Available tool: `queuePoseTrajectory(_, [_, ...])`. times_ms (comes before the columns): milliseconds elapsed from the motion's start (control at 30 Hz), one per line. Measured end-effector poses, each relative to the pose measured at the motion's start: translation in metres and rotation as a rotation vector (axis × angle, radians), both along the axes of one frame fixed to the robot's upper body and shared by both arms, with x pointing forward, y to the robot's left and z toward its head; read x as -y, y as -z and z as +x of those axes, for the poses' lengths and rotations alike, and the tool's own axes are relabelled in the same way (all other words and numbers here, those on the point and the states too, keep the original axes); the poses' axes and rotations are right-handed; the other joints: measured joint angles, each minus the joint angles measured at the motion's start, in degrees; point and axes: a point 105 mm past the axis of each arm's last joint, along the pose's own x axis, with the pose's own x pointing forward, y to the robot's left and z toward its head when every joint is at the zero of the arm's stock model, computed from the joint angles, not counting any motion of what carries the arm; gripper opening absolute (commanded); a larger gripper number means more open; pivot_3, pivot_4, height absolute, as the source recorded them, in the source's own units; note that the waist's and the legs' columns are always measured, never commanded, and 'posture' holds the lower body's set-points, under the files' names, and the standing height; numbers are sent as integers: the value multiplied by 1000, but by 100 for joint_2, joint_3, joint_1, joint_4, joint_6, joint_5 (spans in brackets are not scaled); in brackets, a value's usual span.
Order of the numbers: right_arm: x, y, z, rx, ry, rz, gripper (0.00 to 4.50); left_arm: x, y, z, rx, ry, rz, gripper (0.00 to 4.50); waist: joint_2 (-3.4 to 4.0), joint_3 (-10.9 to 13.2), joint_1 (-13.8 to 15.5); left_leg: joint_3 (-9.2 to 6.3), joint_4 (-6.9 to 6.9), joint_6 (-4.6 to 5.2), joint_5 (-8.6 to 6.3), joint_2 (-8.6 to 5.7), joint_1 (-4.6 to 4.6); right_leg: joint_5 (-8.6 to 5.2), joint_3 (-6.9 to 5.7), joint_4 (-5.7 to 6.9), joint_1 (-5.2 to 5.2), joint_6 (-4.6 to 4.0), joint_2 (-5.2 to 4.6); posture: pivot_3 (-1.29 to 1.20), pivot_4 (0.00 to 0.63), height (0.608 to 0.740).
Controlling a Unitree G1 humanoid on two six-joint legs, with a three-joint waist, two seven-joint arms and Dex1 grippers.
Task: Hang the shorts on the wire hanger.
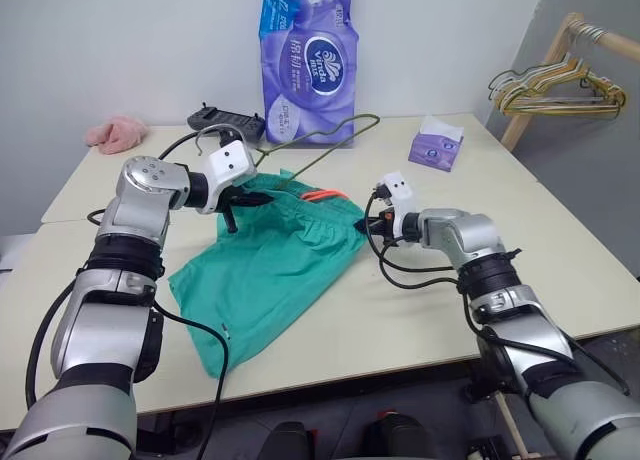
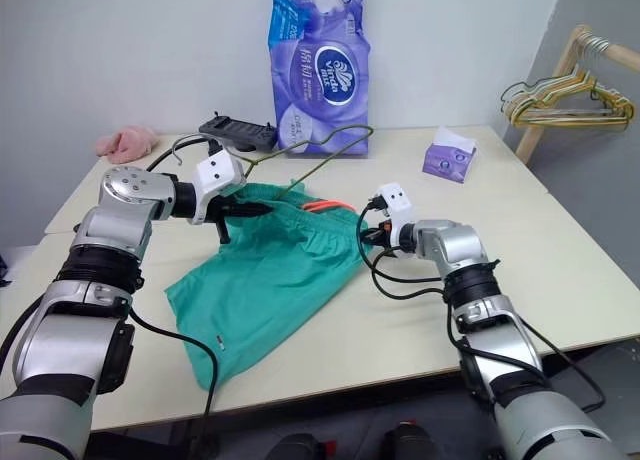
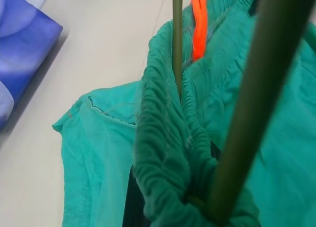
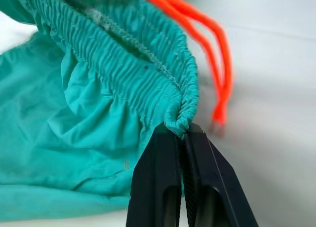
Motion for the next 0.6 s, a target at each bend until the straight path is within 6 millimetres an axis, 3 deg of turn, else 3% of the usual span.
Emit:
queuePoseTrajectory(200, [42, -23, -3, 179, -110, -198, 54, 6, 11, -18, -113, 129, 17, 0, 22, 15, -17, 4, 0, 2, -1, 0, 1, -1, 3, -6, 2, 1, 14, 125, 51, 740])
queuePoseTrajectory(467, [43, -48, -29, 212, -291, -248, 54, -3, 21, -32, -179, 193, 91, 0, 37, 24, -43, 2, -6, 4, -2, 14, 1, -3, 2, -8, -2, -2, 30, 99, 36, 740])
queuePoseTrajectory(600, [40, -50, -32, 198, -297, -248, 54, -3, 24, -32, -185, 204, 117, 0, 37, 22, -18, 4, -4, 4, -2, 10, 3, -4, 3, -9, 1, -2, 28, 100, 30, 740])
